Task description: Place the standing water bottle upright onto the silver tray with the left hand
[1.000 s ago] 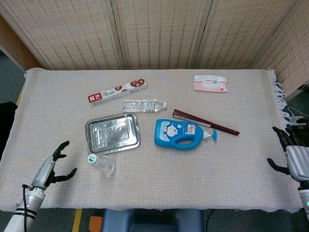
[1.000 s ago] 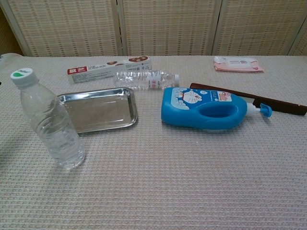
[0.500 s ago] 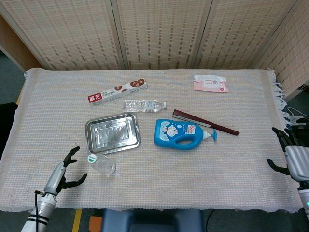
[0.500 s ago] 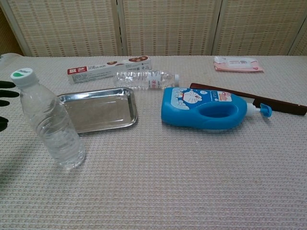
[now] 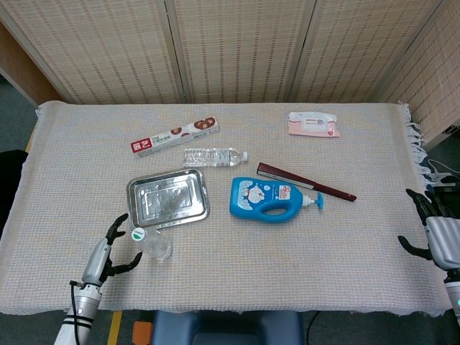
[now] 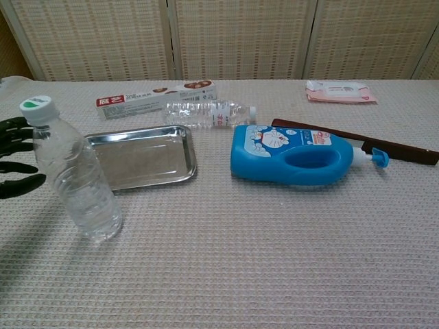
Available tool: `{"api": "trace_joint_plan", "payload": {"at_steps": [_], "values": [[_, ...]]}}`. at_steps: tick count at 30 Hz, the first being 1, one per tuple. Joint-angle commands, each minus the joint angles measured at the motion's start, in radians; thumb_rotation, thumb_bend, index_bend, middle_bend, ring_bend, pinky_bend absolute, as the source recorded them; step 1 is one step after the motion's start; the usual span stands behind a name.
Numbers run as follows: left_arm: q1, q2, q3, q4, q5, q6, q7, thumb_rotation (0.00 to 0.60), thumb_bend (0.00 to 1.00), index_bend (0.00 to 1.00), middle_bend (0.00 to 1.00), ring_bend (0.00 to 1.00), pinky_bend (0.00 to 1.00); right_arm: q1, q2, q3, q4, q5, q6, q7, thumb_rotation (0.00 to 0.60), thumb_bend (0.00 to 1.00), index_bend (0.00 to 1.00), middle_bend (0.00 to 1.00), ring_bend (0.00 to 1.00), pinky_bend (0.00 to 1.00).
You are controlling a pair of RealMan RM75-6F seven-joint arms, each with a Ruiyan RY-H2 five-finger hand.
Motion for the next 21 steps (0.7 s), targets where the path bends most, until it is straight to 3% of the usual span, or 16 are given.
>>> {"api": "trace_joint_plan", "payload": {"at_steps": [1, 15, 21], "values": [[-0.002, -0.009, 0.005, -0.002, -0.004, -0.006, 0.002, 0.6, 0.33, 0.0, 0.0, 0.0, 0.15, 0.001, 0.0, -0.001, 0.0, 0.0, -0.001, -0.001, 0.6, 0.19, 0.04, 0.11, 0.0, 0.18], [-0.019, 0.031, 0.03, -0.066, 0.002, -0.085, -0.06, 0.6, 0.33, 0.0, 0.0, 0.0, 0.14, 0.002, 0.001, -0.002, 0.0, 0.001, -0.005, 0.0, 0.6, 0.19, 0.04, 0.11, 0.0, 0.18], [-0.027, 0.003, 0.018, -0.052, 0.007, -0.087, -0.092, 0.6, 0.33, 0.0, 0.0, 0.0, 0.14, 0.003, 0.001, -0.005, -0.001, -0.002, -0.006, -0.002, 0.6, 0.19, 0.04, 0.11, 0.0, 0.18]]}}
